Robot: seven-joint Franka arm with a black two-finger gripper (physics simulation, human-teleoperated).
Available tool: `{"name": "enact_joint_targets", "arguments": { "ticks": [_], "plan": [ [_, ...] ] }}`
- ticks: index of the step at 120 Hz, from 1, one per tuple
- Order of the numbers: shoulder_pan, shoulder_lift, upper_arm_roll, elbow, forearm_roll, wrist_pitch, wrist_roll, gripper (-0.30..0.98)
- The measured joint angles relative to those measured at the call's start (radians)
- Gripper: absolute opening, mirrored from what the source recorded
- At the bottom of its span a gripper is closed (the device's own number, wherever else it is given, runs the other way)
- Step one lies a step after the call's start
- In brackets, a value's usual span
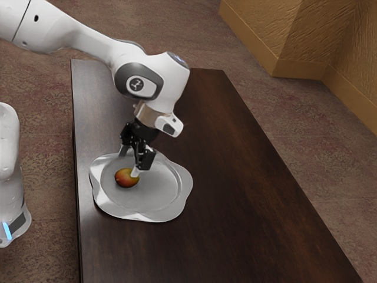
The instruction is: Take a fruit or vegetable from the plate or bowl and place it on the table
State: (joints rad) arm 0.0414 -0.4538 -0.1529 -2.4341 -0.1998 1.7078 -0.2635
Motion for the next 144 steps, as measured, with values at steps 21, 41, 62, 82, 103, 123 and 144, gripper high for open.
{"name": "enact_joint_targets", "arguments": {
  "ticks": [21,41,62,82,103,123,144],
  "plan": [
    [0.000,-0.001,-0.021,-0.004,-0.003,-0.054,-0.008,0.69],
    [0.000,-0.002,-0.028,-0.008,-0.012,-0.076,-0.017,0.69],
    [0.000,-0.001,-0.056,-0.008,-0.031,-0.075,-0.027,0.69],
    [0.001,0.003,-0.062,-0.009,-0.032,-0.042,-0.037,0.69],
    [0.001,0.006,-0.075,-0.023,-0.030,0.004,-0.045,0.69],
    [0.001,0.012,-0.083,-0.024,-0.029,0.034,-0.051,0.69],
    [0.003,0.012,-0.083,-0.031,-0.029,0.049,-0.056,0.68]
  ]
}}
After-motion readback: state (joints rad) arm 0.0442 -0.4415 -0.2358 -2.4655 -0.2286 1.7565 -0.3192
